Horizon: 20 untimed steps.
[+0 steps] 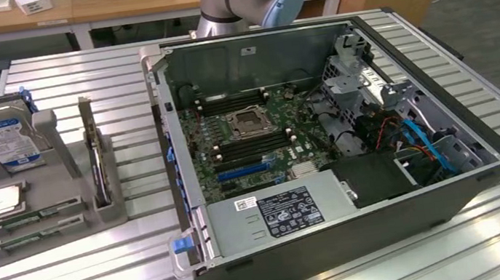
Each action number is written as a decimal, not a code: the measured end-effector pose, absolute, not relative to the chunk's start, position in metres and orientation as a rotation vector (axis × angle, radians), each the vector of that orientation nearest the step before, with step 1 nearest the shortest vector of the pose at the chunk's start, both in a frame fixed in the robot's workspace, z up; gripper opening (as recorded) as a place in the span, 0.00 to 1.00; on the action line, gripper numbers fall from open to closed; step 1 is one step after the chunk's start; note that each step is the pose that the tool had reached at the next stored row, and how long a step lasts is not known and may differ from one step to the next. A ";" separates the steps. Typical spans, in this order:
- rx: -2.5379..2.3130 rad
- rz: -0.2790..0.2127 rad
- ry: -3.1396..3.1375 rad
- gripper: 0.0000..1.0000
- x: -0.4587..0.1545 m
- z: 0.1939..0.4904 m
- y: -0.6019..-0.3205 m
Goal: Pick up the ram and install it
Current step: 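Pick up the ram and move it above insertion slot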
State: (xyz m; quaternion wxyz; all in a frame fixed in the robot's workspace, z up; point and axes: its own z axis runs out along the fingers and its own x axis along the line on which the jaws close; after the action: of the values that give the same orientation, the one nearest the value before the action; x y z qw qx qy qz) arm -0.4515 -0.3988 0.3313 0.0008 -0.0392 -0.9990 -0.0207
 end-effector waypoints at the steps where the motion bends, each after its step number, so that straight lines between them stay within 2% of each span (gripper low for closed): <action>1: -0.123 -0.065 -3.137 0.10 -0.451 0.329 -0.399; 13: -0.124 -0.064 -3.137 0.10 -0.452 0.311 -0.399; 20: -0.124 -0.064 -3.137 0.10 -0.452 0.310 -0.399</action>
State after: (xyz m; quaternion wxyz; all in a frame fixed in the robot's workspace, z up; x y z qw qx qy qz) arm -0.4518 -0.3987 0.3096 0.0008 -0.0394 -0.9990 -0.0203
